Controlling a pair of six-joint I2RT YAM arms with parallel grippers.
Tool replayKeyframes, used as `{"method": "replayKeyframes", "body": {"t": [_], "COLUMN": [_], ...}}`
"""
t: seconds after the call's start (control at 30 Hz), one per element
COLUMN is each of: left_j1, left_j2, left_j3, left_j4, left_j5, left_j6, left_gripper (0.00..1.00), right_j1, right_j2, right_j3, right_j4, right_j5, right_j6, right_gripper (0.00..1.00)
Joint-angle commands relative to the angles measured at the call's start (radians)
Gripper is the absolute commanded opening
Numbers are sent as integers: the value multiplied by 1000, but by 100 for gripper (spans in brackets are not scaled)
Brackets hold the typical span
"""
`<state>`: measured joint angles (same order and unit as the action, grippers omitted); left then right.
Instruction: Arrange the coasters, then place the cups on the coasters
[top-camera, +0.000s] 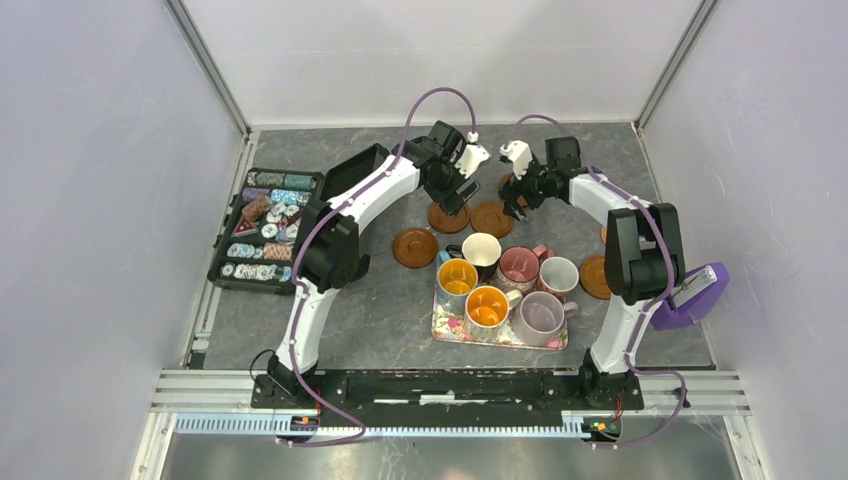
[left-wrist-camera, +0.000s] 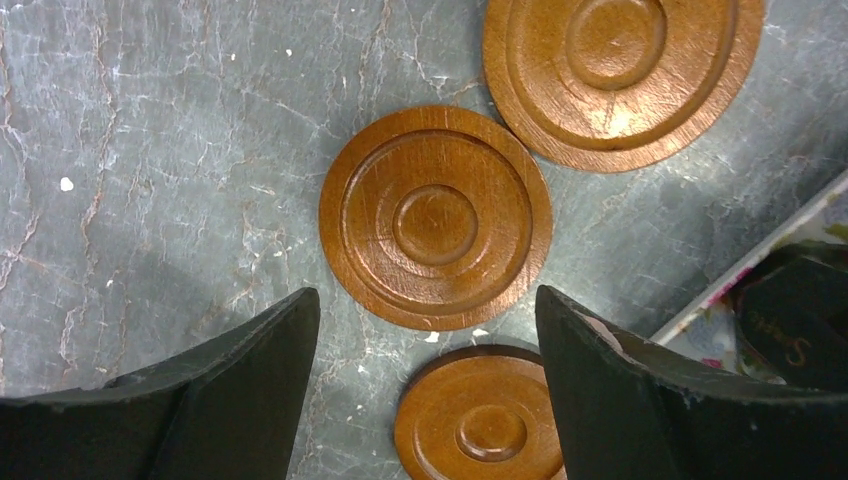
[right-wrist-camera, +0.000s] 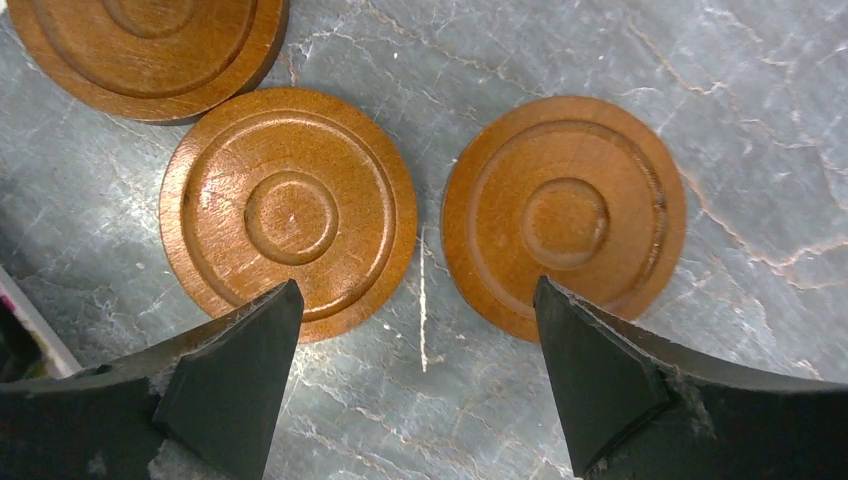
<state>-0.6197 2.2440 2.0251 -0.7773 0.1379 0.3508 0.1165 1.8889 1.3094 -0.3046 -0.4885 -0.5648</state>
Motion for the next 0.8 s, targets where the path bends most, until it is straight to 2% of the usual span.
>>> {"method": "replayKeyframes", "body": {"t": [0.0, 0.33, 0.53, 0.77], "left_j1": [-9, -12, -12, -9], "left_j2": [25, 37, 54, 92], "left_j3": [49, -25, -38, -33], "left_j4": [16, 108, 153, 182], "left_j5": [-24, -24, -32, -61], "left_j6": [51, 75, 65, 59], "left_gripper": [84, 80, 80, 77], "right_j1": [22, 69, 69, 60], "right_j2": [34, 81, 145, 194], "right_j3": [35, -15, 14, 44], "right_j4": [57, 186, 188, 205], "right_j5": [59, 196, 220, 350], "right_j6": [0, 49, 113, 183], "right_gripper": [93, 93, 93, 86]}}
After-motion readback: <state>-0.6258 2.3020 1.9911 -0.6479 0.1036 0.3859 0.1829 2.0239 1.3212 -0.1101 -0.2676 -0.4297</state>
